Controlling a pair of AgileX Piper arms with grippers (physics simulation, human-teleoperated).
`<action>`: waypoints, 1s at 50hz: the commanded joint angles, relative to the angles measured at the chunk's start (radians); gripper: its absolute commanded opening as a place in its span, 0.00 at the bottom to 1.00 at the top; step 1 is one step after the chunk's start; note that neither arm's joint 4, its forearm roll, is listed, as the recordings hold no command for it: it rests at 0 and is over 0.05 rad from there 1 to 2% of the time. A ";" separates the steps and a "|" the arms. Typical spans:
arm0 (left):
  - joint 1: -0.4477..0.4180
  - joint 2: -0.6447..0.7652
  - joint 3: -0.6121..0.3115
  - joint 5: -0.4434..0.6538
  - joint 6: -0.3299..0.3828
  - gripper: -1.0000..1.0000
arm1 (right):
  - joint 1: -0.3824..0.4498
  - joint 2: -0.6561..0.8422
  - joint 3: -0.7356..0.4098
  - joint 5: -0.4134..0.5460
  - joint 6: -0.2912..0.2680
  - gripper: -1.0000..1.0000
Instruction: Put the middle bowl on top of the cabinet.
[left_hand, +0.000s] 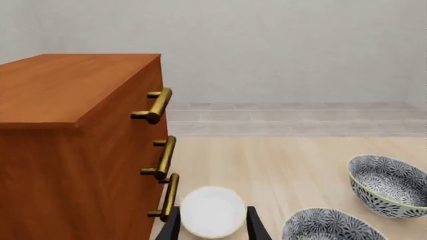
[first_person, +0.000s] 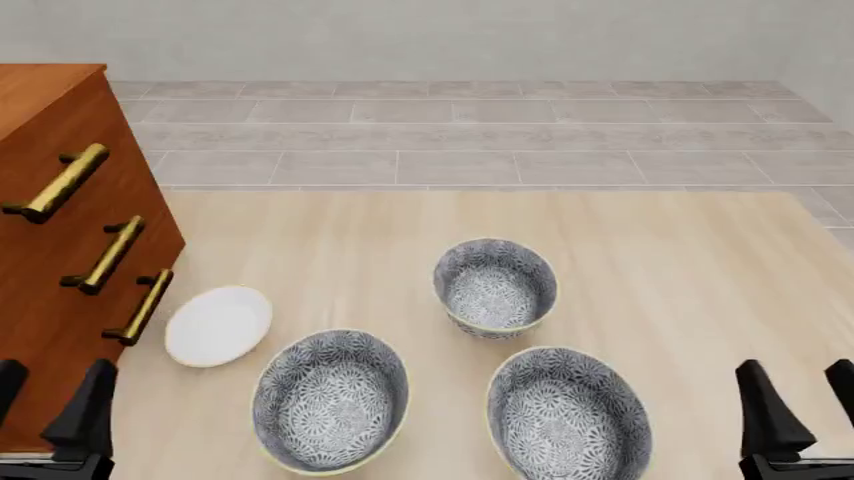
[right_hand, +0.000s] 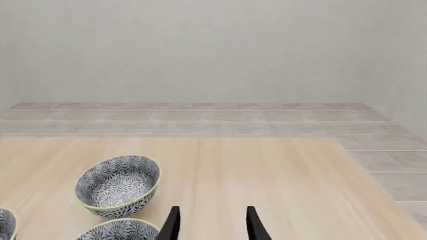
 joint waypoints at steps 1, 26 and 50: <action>-0.002 0.001 -0.008 -0.009 -0.007 1.00 | 0.005 0.012 -0.001 -0.008 0.009 1.00; -0.004 0.078 -0.085 0.011 0.003 1.00 | 0.006 0.003 -0.009 0.006 0.019 1.00; -0.057 0.320 -0.171 -0.061 0.041 1.00 | 0.005 0.007 -0.005 -0.002 0.022 1.00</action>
